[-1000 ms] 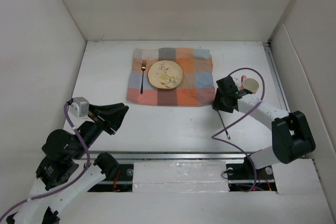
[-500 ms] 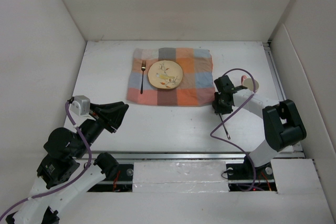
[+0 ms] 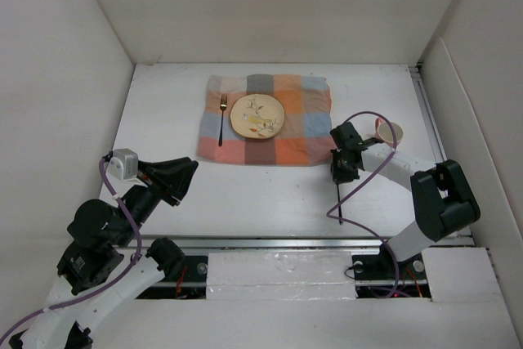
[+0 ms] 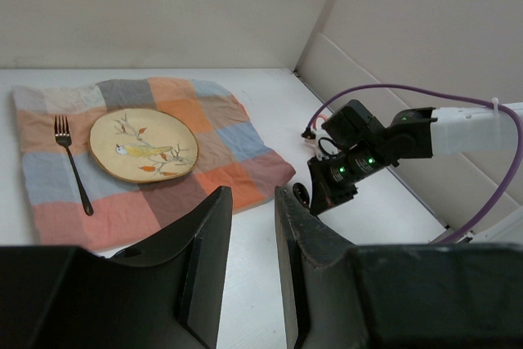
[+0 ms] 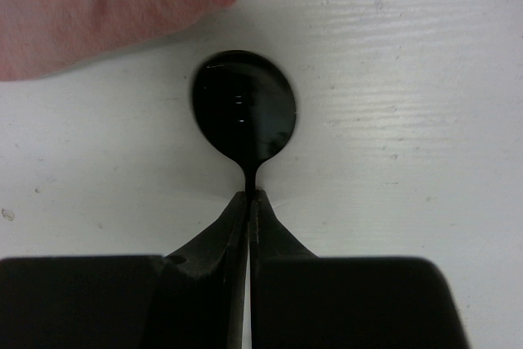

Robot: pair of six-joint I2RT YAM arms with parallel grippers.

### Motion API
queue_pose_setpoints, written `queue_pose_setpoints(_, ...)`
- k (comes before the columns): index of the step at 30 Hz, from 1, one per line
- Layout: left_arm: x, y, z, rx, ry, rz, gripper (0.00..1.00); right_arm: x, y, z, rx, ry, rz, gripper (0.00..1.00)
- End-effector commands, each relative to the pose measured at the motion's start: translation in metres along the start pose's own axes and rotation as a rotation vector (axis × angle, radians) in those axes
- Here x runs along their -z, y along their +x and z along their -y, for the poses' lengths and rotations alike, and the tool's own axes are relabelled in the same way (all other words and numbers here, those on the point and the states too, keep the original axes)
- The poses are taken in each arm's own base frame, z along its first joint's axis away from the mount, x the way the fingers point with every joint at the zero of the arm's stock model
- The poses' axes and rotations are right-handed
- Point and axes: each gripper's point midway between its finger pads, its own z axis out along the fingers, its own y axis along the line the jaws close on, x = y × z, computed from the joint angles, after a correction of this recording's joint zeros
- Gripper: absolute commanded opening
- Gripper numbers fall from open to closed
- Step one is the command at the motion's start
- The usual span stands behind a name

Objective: Set the dinner table for one person

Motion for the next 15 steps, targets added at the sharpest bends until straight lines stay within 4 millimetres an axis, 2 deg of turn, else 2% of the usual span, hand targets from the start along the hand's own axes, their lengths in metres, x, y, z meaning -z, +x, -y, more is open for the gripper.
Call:
queue_pose_setpoints(1, 0.001, -0.017, 0.005, 0.001, 0.022, 0.062, 0.24, 0.005, 0.021, -0.002, -0.032, -0.013, -0.046, 0.02)
queue_pose_setpoints(4, 0.001, -0.015, 0.005, 0.002, 0.022, 0.057, 0.25, 0.011, 0.016, -0.002, -0.04, -0.012, -0.009, 0.0)
queue_pose_setpoints(8, -0.001, -0.012, 0.004, 0.001, 0.018, 0.047, 0.24, 0.032, 0.009, -0.005, -0.058, -0.028, 0.069, 0.0)
queue_pose_setpoints(13, -0.006, -0.005, 0.004, 0.001, 0.016, 0.029, 0.24, 0.091, -0.006, -0.003, -0.099, -0.077, 0.219, 0.0)
queue_pose_setpoints(15, -0.009, -0.001, 0.004, 0.001, 0.019, 0.018, 0.24, 0.111, -0.019, -0.009, -0.109, -0.125, 0.279, 0.0)
